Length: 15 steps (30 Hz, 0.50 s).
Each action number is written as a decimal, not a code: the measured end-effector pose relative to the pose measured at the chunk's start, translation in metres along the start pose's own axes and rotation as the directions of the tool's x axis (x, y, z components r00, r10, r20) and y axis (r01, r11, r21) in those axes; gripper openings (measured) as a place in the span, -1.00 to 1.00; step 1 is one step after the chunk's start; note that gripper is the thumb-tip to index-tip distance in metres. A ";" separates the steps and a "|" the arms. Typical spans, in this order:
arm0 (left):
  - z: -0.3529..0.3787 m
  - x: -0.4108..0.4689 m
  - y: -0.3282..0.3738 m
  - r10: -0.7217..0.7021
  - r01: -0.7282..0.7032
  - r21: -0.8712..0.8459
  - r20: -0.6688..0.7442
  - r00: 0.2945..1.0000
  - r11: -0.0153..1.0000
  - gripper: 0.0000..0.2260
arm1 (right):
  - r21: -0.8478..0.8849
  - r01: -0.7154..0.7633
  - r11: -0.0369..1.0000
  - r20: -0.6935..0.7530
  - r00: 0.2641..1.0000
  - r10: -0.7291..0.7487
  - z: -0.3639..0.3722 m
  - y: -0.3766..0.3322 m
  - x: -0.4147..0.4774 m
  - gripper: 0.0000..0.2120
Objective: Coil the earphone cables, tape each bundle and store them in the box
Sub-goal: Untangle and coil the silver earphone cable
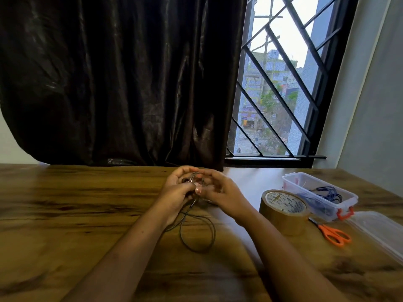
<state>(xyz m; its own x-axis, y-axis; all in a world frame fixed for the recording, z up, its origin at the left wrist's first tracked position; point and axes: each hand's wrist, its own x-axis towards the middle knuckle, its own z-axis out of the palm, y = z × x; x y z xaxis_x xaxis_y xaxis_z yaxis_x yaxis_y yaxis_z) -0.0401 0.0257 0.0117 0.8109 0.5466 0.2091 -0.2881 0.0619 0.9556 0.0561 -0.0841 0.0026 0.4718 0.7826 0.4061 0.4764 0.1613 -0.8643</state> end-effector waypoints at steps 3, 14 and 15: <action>-0.003 0.002 -0.001 -0.043 0.042 -0.072 -0.011 0.999 0.997 -0.66 | 0.120 -0.105 0.987 0.046 0.994 0.101 -0.004 0.004 0.000 -0.55; -0.003 0.000 0.002 -0.080 0.076 0.110 0.029 0.996 0.991 -0.87 | 0.263 -0.141 0.954 -0.172 0.967 0.190 -0.008 -0.001 0.005 -0.76; -0.002 -0.001 0.001 -0.071 0.068 0.145 0.019 0.997 0.987 -0.88 | 0.290 -0.153 0.945 -0.175 0.962 0.210 -0.008 0.000 0.005 -0.76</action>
<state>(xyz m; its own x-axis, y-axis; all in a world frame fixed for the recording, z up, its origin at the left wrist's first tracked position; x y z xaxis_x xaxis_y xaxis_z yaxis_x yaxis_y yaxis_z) -0.0422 0.0273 0.0124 0.8388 0.5250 0.1443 -0.1555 -0.0230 0.9876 0.0649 -0.0848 0.0069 0.6833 0.6818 0.2612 0.1623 0.2070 -0.9648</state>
